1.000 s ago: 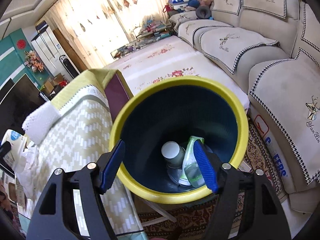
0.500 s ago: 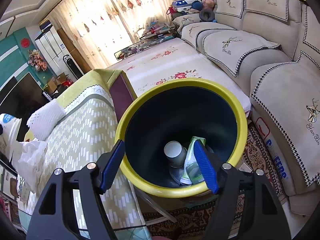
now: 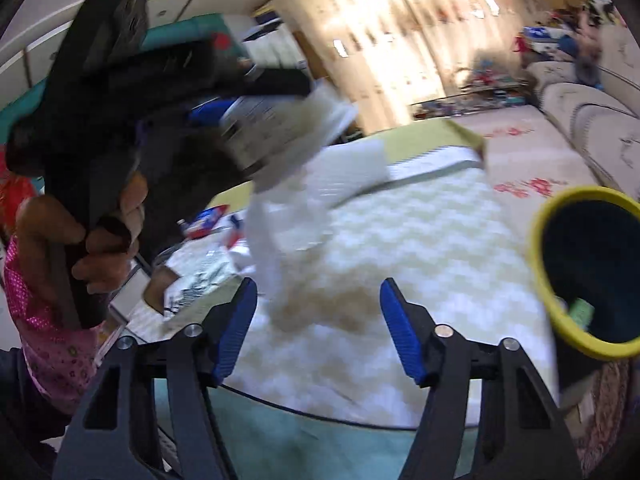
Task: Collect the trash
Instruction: 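Carry the paper bowl toward the bin with left tool while right pinches the tissue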
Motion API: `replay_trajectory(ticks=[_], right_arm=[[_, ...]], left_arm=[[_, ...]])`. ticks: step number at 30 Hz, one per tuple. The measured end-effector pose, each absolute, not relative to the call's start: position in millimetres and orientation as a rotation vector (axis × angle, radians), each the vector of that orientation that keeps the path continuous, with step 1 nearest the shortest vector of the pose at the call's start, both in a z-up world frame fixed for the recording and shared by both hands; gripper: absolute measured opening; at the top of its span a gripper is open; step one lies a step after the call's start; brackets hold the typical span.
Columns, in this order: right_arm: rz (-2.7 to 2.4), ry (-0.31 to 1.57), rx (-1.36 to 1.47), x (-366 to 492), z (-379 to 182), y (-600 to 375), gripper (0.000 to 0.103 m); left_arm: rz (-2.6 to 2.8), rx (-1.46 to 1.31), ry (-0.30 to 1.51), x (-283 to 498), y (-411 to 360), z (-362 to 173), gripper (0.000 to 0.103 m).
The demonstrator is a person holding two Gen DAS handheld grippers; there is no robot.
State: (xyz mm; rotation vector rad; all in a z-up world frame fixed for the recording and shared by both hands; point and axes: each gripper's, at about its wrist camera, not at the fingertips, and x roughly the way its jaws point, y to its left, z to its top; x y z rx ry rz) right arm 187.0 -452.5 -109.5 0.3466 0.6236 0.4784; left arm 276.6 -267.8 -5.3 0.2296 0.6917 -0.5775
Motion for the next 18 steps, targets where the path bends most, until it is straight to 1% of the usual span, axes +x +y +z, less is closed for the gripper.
replay_trajectory(ticks=[4, 9, 11, 13, 14, 15, 16, 18], right_arm=[[0.514, 0.624, 0.388, 204, -114, -432, 0.053], [0.512, 0.601, 0.413, 222, -111, -424, 0.052], [0.528, 0.595, 0.418, 230, -106, -422, 0.047], [0.552, 0.588, 0.422, 235, -102, -419, 0.033], [0.566, 0.587, 0.424, 238, -102, -417, 0.028], [0.578, 0.587, 0.427, 238, -102, -417, 0.013], [0.584, 0.591, 0.430, 240, -102, -417, 0.002], [0.574, 0.607, 0.429, 240, -105, -419, 0.002]], left_arm=[[-0.592, 0.211, 0.678, 271, -262, 5, 0.074], [-0.613, 0.194, 0.672, 265, -255, 15, 0.074], [-0.624, 0.187, 0.668, 263, -253, 19, 0.074], [-0.628, 0.181, 0.661, 261, -251, 22, 0.074], [-0.629, 0.179, 0.658, 260, -252, 24, 0.074], [-0.630, 0.177, 0.655, 259, -251, 25, 0.074], [-0.630, 0.174, 0.651, 258, -251, 27, 0.074], [-0.632, 0.169, 0.648, 258, -249, 28, 0.074]])
